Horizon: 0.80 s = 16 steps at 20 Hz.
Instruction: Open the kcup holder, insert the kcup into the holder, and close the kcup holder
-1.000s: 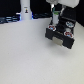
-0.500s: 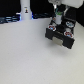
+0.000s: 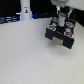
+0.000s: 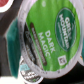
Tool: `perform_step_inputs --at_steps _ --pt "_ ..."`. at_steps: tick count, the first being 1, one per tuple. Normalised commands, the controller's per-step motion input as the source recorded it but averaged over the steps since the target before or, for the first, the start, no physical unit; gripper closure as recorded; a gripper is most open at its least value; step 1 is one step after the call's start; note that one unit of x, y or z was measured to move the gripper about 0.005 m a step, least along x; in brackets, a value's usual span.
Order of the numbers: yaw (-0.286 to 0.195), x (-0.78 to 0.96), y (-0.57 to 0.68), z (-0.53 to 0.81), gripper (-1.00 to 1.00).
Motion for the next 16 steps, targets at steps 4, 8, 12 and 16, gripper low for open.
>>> perform_step_inputs --at_steps 4,8,12,16 --pt "0.013 0.06 0.10 -0.09 1.00" --pt "0.007 0.04 0.06 -0.11 1.00" --pt "0.002 0.03 0.09 0.03 1.00" --pt "0.000 0.08 0.32 0.26 1.00"
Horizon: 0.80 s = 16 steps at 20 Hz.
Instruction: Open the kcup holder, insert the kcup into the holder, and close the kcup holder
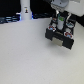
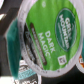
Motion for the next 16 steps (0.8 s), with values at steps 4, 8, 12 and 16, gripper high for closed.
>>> perform_step_inputs --at_steps 4,8,12,16 --pt "-0.001 0.05 0.06 0.08 1.00" --pt "-0.005 0.06 0.01 -0.23 1.00" --pt "-0.003 0.06 0.01 -0.26 1.00" --pt "0.004 0.08 0.05 -0.22 1.00"
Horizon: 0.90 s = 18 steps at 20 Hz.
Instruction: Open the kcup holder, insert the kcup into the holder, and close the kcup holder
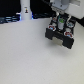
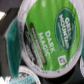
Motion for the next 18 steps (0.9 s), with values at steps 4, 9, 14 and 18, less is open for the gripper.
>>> perform_step_inputs --at_steps 4,9,14,18 --pt "0.014 0.16 0.12 -0.11 1.00" --pt "0.045 0.12 0.14 0.08 -1.00" --pt "0.062 0.14 0.08 0.26 -1.00" --pt "0.061 0.20 0.01 0.41 -1.00"
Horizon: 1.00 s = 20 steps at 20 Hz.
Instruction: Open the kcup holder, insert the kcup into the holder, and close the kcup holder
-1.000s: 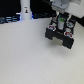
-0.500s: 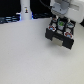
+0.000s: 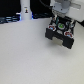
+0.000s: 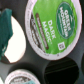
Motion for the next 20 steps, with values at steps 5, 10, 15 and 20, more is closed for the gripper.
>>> perform_step_inputs --at_steps 5,10,15,20 --pt "0.060 0.28 -0.19 0.57 -1.00" --pt "0.045 0.47 -0.39 0.56 -1.00" --pt "0.032 0.58 -0.45 0.37 -1.00" --pt "0.018 0.67 -0.42 0.25 -1.00"
